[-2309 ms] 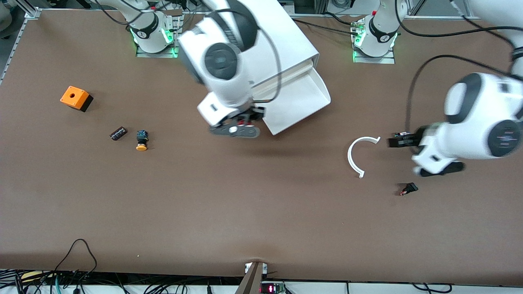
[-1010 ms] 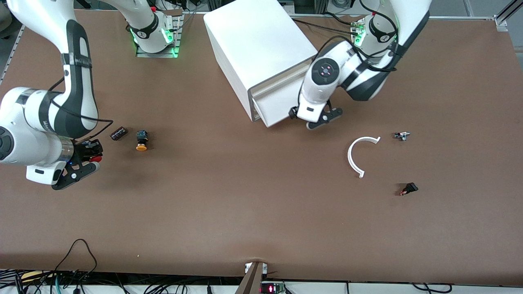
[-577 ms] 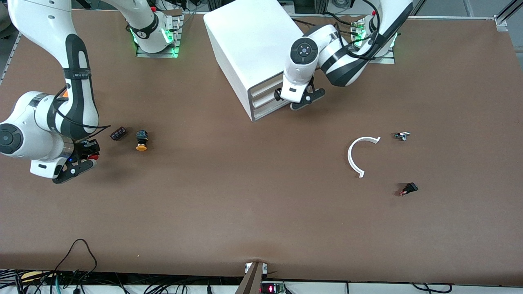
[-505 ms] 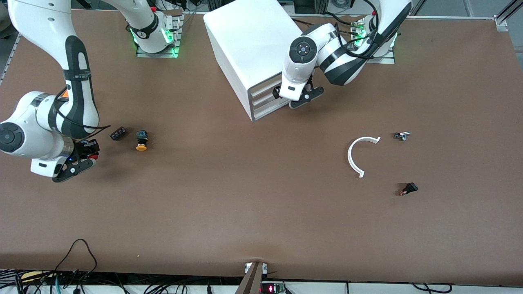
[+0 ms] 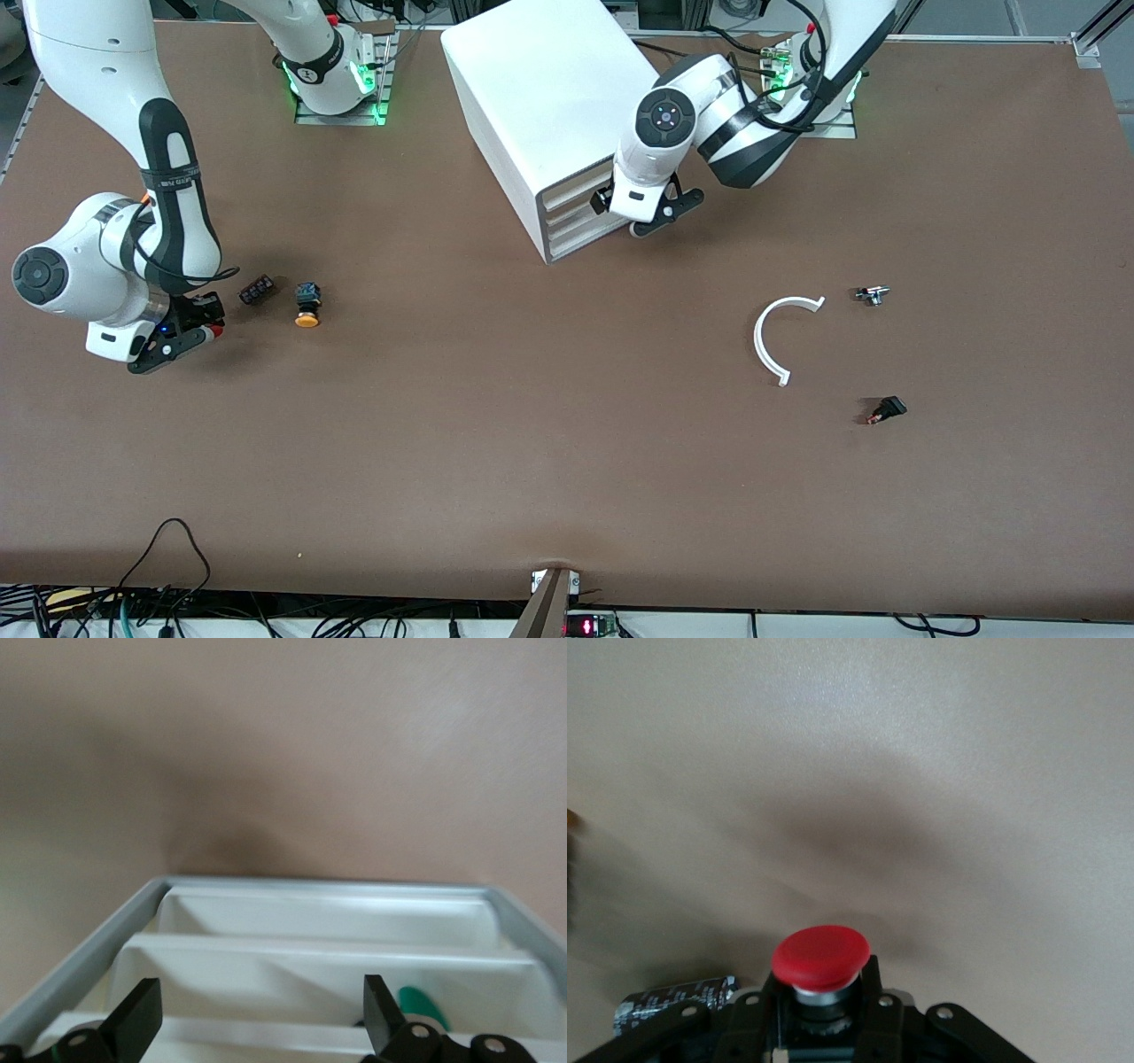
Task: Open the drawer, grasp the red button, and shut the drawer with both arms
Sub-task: 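Lower the red button beside the yellow button while the left gripper withdraws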
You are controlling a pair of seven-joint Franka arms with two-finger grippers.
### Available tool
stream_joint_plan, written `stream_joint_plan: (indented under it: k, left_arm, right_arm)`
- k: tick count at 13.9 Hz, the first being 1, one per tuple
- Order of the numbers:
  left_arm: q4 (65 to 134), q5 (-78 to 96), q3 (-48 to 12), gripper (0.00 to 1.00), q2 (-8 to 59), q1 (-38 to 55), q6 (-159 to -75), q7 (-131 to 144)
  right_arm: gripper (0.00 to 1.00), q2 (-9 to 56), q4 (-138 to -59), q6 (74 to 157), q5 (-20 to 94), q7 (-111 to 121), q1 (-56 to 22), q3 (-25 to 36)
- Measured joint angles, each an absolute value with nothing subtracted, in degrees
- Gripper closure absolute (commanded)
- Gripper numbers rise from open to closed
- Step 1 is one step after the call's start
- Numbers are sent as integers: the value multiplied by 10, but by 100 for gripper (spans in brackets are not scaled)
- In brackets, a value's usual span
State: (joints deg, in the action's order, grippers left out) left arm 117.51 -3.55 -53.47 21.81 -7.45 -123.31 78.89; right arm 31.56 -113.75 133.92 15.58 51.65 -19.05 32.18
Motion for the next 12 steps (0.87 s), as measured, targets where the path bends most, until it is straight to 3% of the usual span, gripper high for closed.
stream_joint_plan:
  k: [3,7,10,12]
  left_arm:
    - [1127,-36,-521,0,220,-139,-1220,669]
    - [1088,-40,-471,0,224,-173,-1178,511]
    - [1057,-45,-449,0,221,-205,-1129,404]
    - [1036,-45,-368,0,204,-186,-1099,296]
  right_arm:
    - [9,316,-1137,1339,165,517,-191,321]
    - [8,305,-1119,1328,176,512,-198,319]
    - [5,281,-1069,1253,176,450,-225,317]
    - [5,268,-1027,1187,167,379,-257,320]
